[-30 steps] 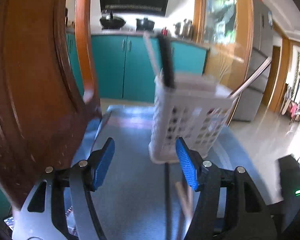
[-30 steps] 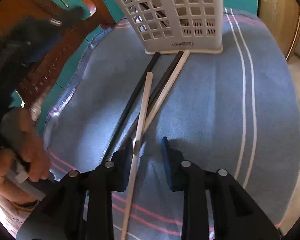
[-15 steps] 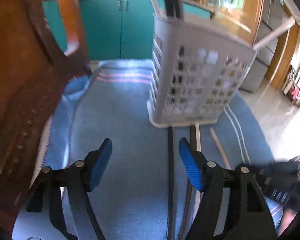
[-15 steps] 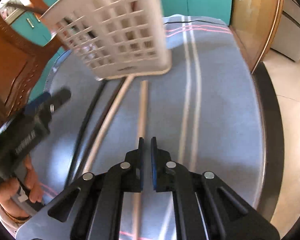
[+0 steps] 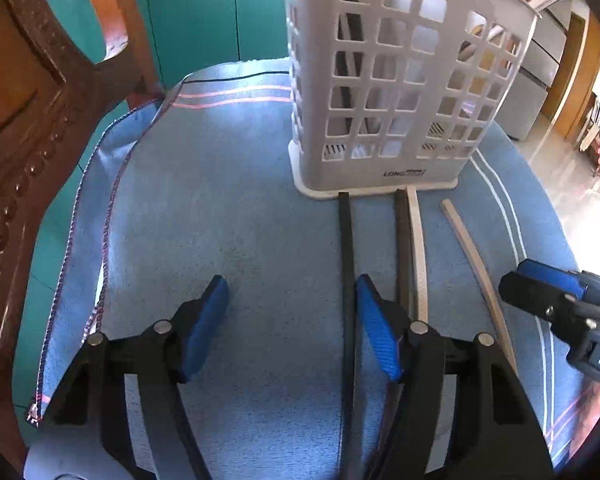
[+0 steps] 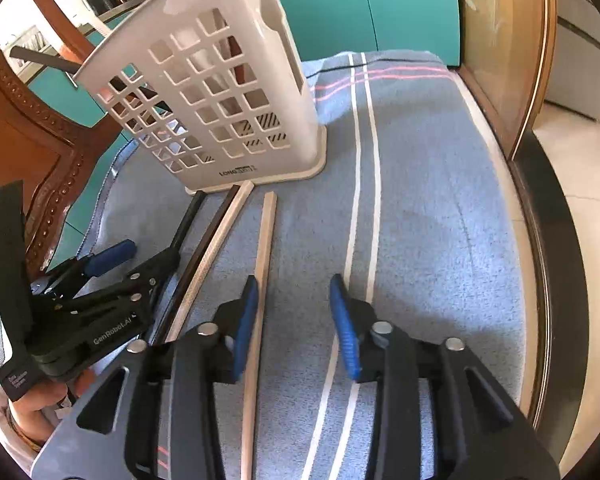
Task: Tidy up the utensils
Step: 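Move both open tools back over the row of chopsticks, then lower both open tools toward the remaining chopsticks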
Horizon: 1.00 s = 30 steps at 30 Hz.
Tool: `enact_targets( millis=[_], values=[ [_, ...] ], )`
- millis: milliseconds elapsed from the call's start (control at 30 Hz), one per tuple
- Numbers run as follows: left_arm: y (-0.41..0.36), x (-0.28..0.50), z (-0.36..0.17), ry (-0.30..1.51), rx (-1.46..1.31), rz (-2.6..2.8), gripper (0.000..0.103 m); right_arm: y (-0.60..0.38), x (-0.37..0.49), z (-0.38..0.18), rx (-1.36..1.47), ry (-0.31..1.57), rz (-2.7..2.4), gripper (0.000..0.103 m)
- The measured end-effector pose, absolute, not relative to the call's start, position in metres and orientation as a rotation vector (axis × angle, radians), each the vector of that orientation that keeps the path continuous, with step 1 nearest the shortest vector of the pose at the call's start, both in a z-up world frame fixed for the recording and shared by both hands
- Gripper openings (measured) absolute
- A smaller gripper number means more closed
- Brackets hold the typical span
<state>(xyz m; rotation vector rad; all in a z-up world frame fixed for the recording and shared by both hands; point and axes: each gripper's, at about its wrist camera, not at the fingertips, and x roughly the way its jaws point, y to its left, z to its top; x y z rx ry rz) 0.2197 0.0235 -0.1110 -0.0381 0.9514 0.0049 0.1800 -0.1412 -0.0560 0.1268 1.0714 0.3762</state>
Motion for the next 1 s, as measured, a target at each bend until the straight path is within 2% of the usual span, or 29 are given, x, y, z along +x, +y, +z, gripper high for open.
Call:
enact_targets(
  millis=[267,367,467,533,633,733,1000],
  values=[
    [0.022,0.219,-0.112,0.950,-0.029,0.002,0.067,-0.145,0.173,-0.056,0.115,1.073,0.369,0.042],
    [0.023,0.217,-0.109,0.950,-0.038,0.001,0.063,-0.143,0.174,-0.057,0.107,1.071,0.364,0.043],
    [0.027,0.215,-0.107,0.948,-0.045,0.005,0.052,-0.141,0.173,-0.058,0.089,1.066,0.361,0.044],
    [0.029,0.214,-0.106,0.945,-0.047,0.010,0.038,-0.139,0.172,-0.058,0.081,1.062,0.363,0.047],
    [0.032,0.214,-0.105,0.949,-0.055,0.007,0.030,-0.136,0.170,-0.058,0.060,1.054,0.361,0.049],
    [0.030,0.211,-0.104,0.957,-0.050,-0.007,0.026,-0.134,0.168,-0.058,0.039,1.046,0.358,0.050],
    [0.026,0.206,-0.103,0.977,-0.056,-0.036,0.024,-0.130,0.166,-0.058,0.006,1.035,0.347,0.050]
  ],
)
